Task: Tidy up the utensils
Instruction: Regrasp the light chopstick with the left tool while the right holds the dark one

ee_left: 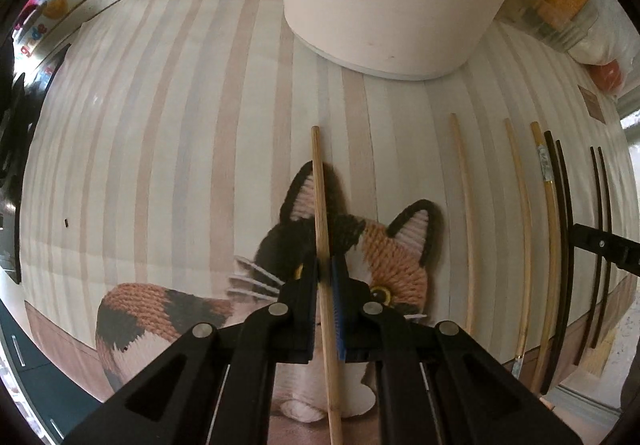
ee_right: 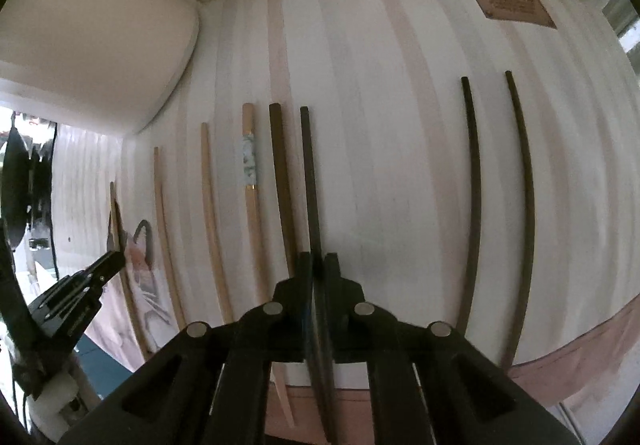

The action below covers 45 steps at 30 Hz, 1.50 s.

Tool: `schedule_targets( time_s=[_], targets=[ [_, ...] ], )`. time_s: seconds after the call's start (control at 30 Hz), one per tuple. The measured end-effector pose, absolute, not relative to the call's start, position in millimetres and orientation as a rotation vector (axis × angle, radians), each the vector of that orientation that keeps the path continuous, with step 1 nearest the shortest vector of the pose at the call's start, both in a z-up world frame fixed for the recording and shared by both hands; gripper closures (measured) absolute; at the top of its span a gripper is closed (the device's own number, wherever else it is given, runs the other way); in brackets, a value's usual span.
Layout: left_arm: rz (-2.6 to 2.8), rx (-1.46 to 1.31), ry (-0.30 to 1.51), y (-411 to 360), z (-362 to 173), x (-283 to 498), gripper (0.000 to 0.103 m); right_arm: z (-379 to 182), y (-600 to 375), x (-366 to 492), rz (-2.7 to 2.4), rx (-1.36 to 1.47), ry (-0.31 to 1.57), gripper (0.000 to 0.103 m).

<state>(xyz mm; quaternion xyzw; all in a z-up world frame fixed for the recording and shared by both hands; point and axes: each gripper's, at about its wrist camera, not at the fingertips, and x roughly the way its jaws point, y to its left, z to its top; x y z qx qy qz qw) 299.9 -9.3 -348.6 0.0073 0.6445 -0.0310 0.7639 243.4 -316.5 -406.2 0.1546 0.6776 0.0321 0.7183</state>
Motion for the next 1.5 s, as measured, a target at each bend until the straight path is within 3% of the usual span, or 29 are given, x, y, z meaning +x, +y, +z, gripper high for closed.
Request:
schedule_targets(
  time_s=[0.53,0.7,0.8,0.9,0.97,1.37,1.43,1.5],
  targets=[
    [-0.087,-0.01,1.404,-8,-351,294,0.094,-399,-265,267,0.086,0.087,1.53,0.096],
    [-0.131,-0.064,1.405,-6,-350,293,0.074,-403,-229,261,0.102,0.097,1.531,0.095],
    [-0.131,-0.054,1.41,-10,-350,292,0.067,-402,-226,260,0.094,0.136,1.538,0.092],
    [-0.125,-0.042,1.409,-13,-350,290,0.067,-405,-228,261,0.106,0.131,1.536,0.092],
    [-0.118,-0.042,1.414,-13,-351,288,0.067,-404,-229,262,0.103,0.099,1.534,0.099],
    [-0.099,-0.065,1.43,5,-350,279,0.069,-400,-262,263,0.02,0.116,1.59,0.095],
    [-0.094,-0.04,1.423,0,-350,278,0.076,-399,-259,267,0.009,0.088,1.583,0.095],
    [-0.085,-0.012,1.417,-4,-352,281,0.095,-399,-255,269,-0.014,0.076,1.573,0.095]
  ],
)
